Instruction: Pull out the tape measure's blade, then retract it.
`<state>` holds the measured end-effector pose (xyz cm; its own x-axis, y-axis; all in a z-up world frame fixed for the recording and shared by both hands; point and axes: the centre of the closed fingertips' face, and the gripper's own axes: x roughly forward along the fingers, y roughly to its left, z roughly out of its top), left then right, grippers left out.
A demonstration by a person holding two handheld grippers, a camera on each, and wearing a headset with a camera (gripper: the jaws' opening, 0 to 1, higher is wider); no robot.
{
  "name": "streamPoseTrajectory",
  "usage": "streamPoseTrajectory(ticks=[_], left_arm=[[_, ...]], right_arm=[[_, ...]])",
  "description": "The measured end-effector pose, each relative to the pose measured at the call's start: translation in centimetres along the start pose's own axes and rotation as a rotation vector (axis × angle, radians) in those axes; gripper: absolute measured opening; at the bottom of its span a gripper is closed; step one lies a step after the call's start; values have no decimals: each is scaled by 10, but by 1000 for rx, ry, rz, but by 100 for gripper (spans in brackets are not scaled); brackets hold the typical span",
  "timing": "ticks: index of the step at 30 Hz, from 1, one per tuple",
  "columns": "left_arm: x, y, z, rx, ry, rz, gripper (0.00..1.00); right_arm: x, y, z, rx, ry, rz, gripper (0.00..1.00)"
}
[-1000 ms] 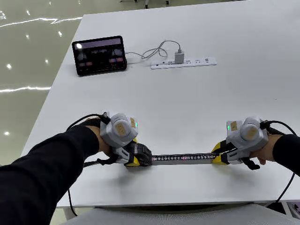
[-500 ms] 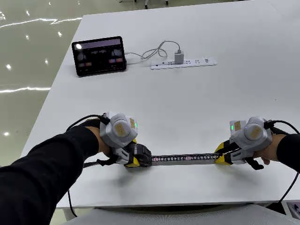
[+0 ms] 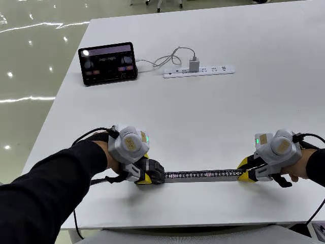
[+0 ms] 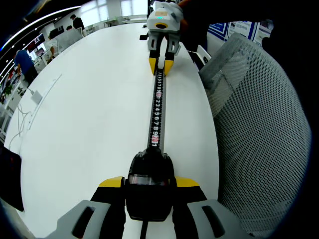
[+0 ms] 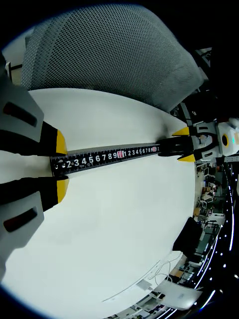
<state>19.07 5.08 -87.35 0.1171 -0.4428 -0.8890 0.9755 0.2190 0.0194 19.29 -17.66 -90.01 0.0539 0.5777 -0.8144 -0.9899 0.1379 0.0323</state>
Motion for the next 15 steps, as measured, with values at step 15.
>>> streamPoseTrajectory(ticks=[15], left_arm=[[0, 0, 0, -1, 3, 0, 32]], right_arm=[[-3, -5, -4, 18, 4, 6, 10]])
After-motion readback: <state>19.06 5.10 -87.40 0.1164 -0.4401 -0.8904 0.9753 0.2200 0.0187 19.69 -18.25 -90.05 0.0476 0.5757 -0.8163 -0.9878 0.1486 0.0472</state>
